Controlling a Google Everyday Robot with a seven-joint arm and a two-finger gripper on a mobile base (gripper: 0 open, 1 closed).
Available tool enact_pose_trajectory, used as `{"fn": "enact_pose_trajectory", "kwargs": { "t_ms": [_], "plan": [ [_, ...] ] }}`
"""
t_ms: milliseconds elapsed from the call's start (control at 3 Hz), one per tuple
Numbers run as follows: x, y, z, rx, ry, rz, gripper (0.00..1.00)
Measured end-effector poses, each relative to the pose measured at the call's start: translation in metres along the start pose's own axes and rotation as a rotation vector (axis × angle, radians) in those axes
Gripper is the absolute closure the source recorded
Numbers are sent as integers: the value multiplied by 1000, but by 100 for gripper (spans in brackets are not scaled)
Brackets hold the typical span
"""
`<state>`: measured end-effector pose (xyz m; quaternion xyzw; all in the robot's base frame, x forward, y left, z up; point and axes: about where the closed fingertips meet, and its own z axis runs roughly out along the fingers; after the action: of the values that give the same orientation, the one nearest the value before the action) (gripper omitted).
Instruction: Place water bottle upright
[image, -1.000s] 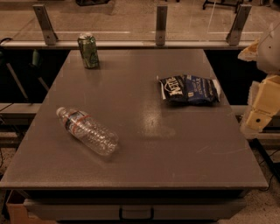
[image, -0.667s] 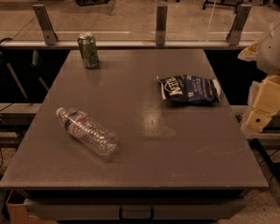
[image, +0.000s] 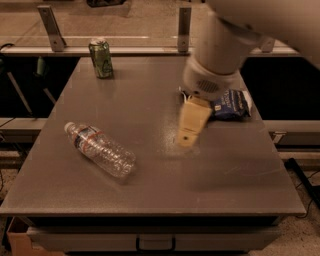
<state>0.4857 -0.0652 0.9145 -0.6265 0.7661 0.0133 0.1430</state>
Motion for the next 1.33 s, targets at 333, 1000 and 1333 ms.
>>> {"fn": "enact_pose_trajectory", "kwargs": {
  "t_ms": [333, 1000, 1333],
  "plan": [
    [-78, -3, 42, -45, -9, 9, 0],
    [-154, 21, 78, -142, 25, 119, 0],
    [-174, 40, 87, -161, 27, 167, 0]
  ]
}}
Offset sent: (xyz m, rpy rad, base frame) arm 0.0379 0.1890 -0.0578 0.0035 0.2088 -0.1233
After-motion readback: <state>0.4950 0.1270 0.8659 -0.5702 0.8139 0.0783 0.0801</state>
